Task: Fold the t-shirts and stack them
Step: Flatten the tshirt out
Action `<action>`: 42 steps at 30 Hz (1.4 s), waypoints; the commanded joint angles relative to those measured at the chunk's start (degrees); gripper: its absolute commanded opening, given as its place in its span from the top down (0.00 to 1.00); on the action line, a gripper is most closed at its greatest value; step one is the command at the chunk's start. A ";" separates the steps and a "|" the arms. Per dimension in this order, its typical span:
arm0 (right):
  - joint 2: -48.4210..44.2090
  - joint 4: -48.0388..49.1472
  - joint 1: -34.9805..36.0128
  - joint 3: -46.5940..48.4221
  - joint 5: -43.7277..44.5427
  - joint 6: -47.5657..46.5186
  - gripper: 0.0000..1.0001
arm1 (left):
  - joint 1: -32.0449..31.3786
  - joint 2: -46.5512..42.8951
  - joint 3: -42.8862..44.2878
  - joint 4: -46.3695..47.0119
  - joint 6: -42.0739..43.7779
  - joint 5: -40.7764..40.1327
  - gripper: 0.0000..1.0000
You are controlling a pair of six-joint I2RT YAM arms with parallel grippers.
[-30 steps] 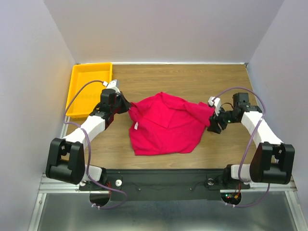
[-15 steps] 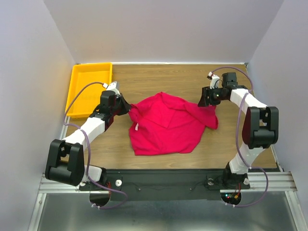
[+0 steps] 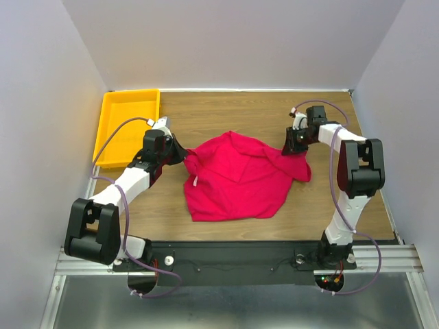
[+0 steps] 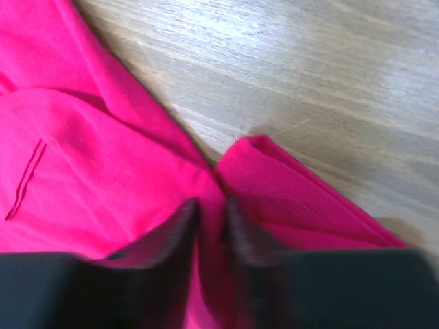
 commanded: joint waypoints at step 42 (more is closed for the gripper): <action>-28.60 10.11 0.43 -24.03 -7.20 -33.59 0.46 | 0.75 5.23 7.55 -0.20 3.11 0.31 1.00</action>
